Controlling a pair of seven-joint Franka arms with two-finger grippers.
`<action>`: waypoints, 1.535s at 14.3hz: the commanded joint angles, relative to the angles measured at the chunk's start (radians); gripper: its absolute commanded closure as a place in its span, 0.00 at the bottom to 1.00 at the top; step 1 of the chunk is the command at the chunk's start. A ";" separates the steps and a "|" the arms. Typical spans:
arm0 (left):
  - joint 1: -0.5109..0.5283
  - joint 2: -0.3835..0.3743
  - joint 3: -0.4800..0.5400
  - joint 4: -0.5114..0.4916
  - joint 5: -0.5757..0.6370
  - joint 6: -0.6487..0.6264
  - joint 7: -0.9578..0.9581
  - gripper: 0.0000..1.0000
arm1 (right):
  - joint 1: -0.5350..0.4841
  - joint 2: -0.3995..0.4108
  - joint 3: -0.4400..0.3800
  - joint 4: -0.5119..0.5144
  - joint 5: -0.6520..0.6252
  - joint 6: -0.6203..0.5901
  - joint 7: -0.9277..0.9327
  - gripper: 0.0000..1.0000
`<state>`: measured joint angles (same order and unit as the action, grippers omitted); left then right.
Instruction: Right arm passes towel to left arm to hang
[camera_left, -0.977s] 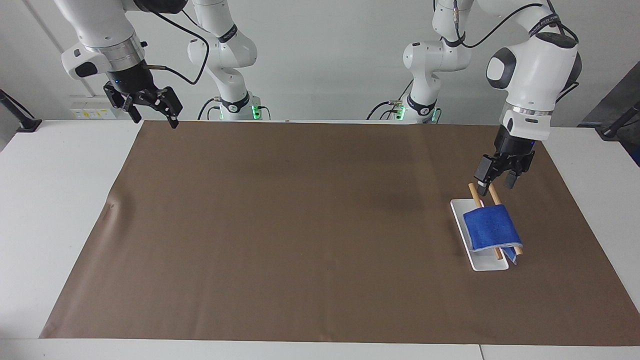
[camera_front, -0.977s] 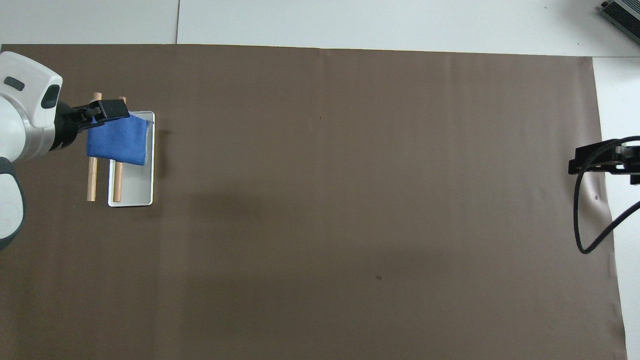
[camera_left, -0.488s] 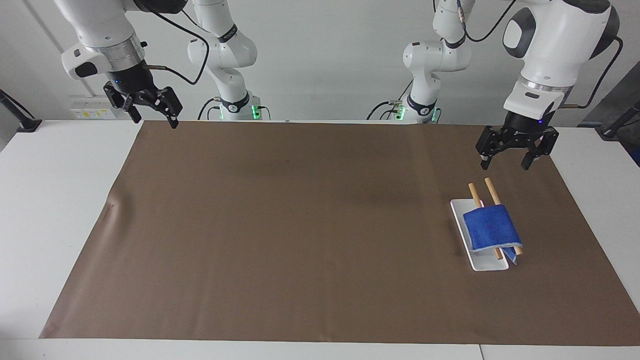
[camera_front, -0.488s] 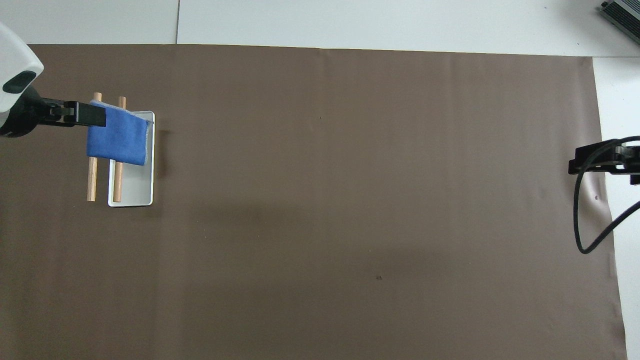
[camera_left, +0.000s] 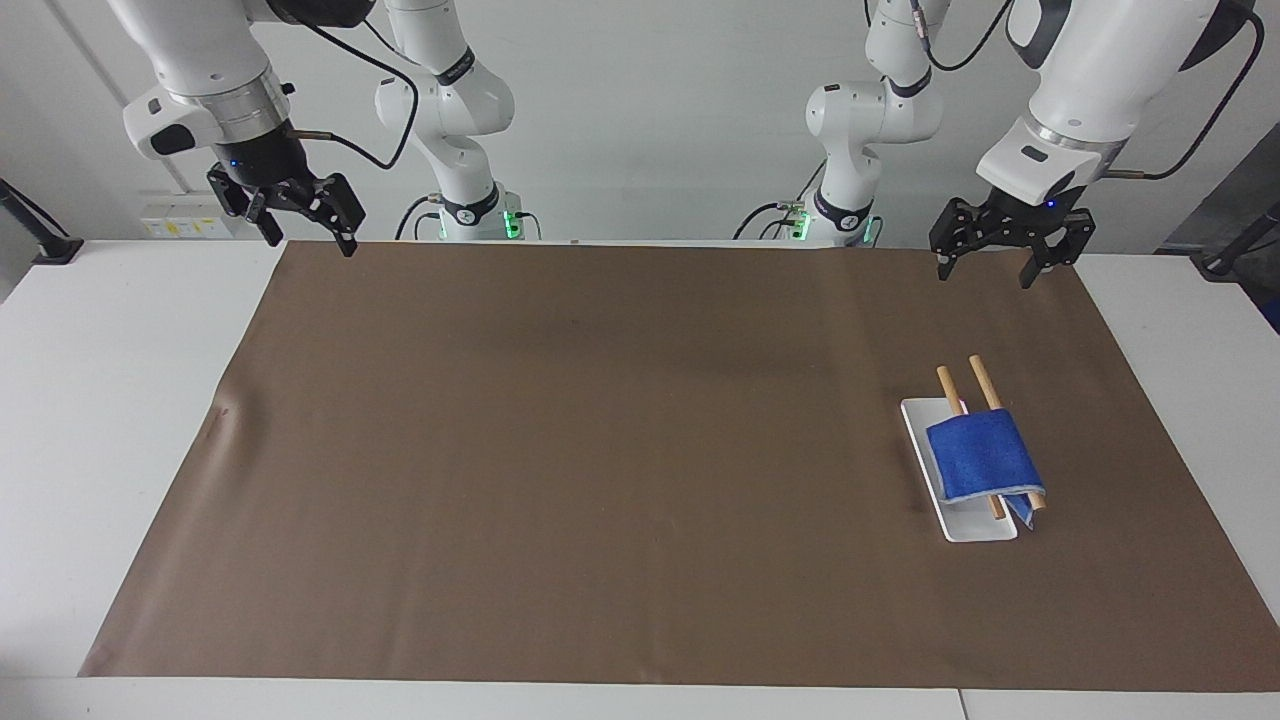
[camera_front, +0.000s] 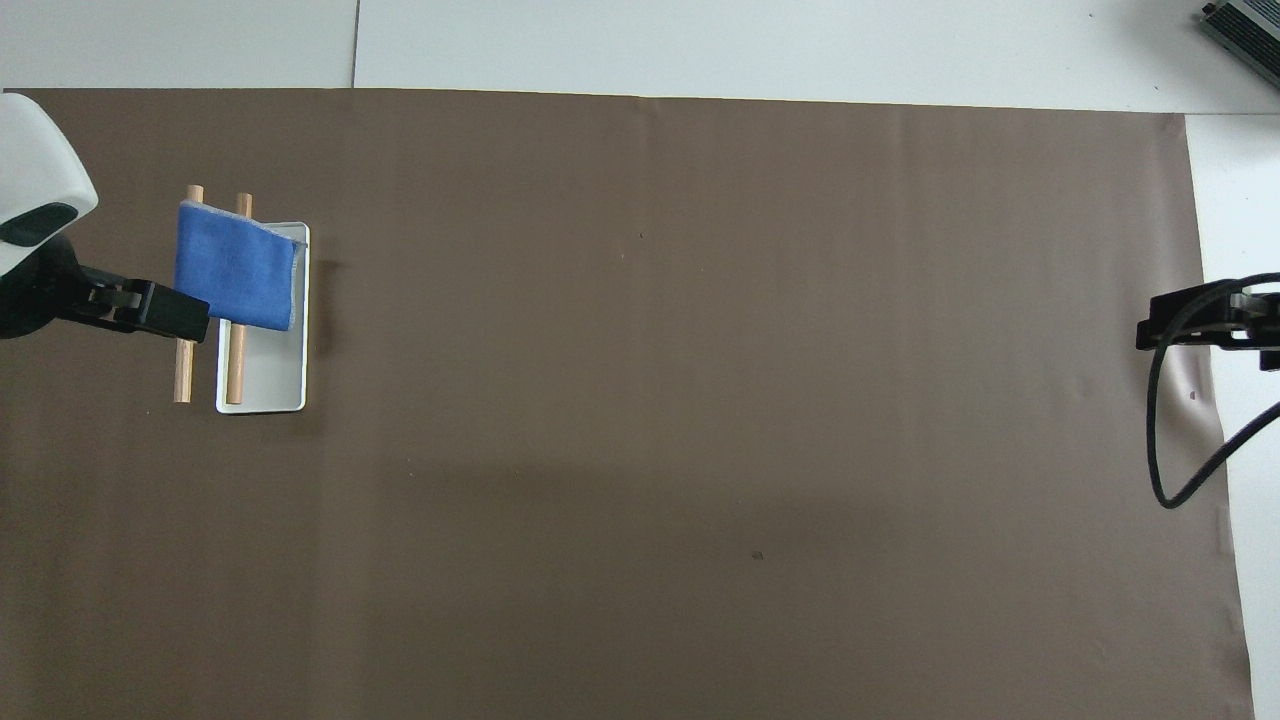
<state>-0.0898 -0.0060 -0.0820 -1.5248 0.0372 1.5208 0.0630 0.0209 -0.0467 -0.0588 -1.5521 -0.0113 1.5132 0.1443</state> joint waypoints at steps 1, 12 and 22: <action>0.001 -0.042 0.005 -0.048 -0.012 -0.010 0.005 0.00 | -0.007 -0.022 0.004 -0.025 -0.001 0.001 -0.018 0.00; 0.007 -0.028 0.014 -0.011 -0.068 -0.042 -0.005 0.00 | -0.007 -0.024 0.004 -0.031 0.001 -0.001 -0.017 0.00; 0.022 -0.043 0.031 -0.015 -0.062 -0.085 -0.011 0.00 | -0.007 -0.024 0.004 -0.032 0.001 -0.001 -0.022 0.00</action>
<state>-0.0774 -0.0360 -0.0477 -1.5380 -0.0200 1.4538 0.0578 0.0209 -0.0468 -0.0588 -1.5575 -0.0113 1.5131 0.1443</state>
